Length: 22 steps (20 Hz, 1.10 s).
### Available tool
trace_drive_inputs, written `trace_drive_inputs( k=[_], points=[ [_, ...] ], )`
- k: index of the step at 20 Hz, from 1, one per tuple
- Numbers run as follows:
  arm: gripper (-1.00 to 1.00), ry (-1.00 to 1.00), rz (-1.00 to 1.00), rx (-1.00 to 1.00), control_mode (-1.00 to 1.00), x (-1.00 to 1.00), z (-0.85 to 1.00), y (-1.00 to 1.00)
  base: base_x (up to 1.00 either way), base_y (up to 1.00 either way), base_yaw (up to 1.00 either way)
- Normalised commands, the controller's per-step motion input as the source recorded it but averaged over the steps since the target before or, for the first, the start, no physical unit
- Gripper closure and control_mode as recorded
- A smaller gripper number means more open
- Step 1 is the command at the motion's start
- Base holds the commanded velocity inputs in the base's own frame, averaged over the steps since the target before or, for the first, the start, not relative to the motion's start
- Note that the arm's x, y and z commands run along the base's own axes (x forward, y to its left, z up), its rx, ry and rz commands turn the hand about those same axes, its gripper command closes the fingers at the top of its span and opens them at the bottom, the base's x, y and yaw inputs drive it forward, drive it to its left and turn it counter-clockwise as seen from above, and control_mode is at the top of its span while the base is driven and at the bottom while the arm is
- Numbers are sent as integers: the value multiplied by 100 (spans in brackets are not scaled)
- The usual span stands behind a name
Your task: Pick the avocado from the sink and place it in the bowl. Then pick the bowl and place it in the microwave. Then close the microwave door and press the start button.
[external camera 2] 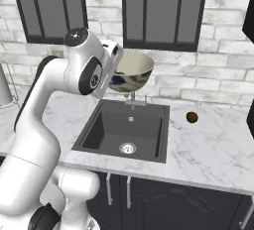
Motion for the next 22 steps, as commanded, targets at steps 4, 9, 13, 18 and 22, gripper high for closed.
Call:
trace_drive_inputs(
  k=[4,9,13,18,22],
  points=[
    [100,0,5,0,-100,-2,14,43,0,0,0],
    [100,0,9,0,-100,0,0,40,0,0,0],
    [100,0,8,0,-100,-23,0,11,0,0,0],
    [100,0,3,0,-100,-23,0,0,0,0,0],
    [100,0,0,0,-100,0,0,0,0,0,0]
  ],
)
